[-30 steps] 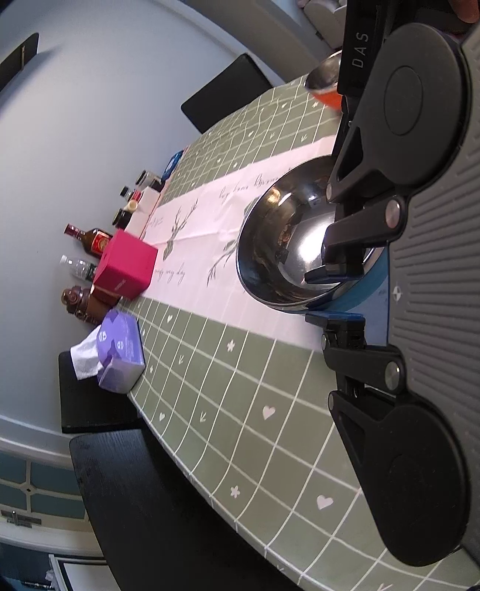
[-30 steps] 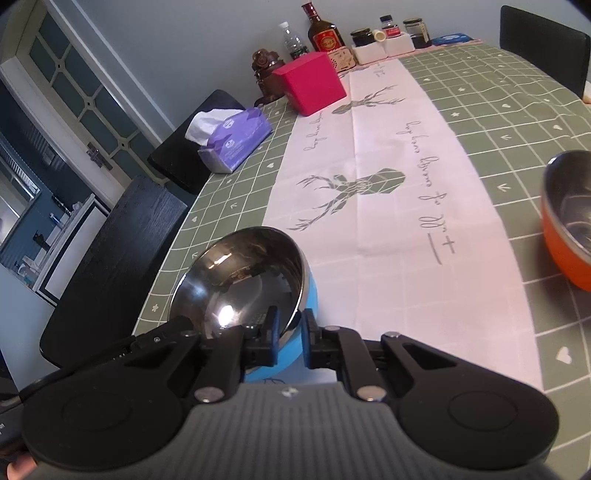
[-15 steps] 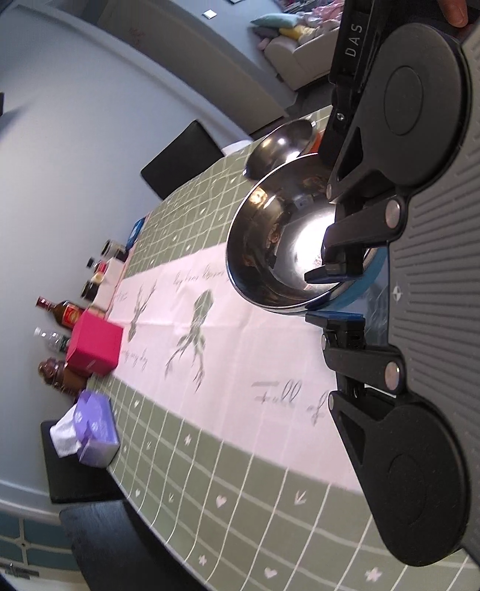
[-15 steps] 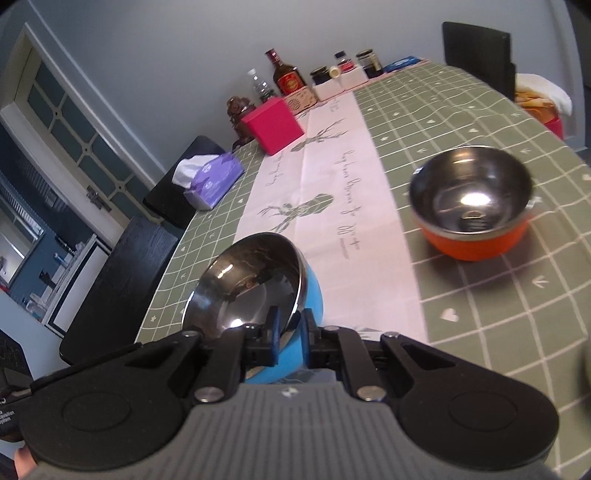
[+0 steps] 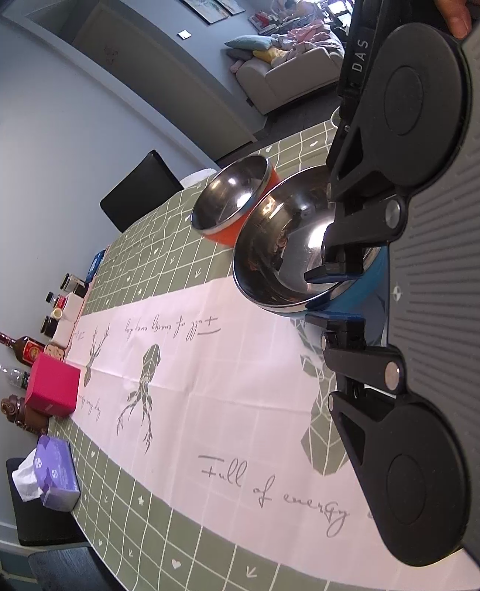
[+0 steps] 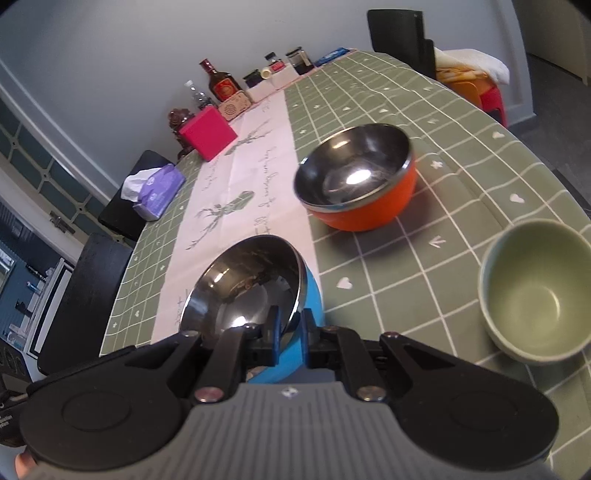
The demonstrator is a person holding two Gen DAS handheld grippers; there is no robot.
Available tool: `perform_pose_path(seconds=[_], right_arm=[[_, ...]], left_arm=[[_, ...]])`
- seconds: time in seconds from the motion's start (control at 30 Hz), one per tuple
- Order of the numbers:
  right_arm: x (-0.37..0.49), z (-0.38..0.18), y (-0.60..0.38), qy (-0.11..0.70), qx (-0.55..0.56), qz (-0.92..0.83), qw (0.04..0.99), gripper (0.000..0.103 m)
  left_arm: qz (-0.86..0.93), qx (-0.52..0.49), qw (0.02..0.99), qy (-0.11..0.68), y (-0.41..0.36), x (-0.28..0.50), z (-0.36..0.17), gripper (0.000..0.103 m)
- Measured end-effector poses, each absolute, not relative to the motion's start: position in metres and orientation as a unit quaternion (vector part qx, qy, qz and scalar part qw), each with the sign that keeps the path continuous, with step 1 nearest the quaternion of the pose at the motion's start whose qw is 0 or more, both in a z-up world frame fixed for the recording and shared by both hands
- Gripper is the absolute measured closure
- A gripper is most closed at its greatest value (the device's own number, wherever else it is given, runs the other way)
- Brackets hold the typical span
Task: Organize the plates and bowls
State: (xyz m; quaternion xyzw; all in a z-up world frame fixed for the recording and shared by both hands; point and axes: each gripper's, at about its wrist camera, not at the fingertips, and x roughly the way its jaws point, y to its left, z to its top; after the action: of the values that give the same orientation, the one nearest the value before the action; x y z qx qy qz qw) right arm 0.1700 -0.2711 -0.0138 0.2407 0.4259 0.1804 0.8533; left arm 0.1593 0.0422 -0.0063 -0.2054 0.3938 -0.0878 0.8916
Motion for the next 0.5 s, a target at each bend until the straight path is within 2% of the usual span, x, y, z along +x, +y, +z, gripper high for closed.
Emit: perform_pose_path(seconds=[0.5], right_arm=[[0.1654, -0.0171, -0.2793, 0.437, 0.243, 0.164, 0.850, 0.095]], left_arm=[[-0.097, -0.192, 0.888, 0.407, 0.0313, 0.1592, -0.0109, 0.086]])
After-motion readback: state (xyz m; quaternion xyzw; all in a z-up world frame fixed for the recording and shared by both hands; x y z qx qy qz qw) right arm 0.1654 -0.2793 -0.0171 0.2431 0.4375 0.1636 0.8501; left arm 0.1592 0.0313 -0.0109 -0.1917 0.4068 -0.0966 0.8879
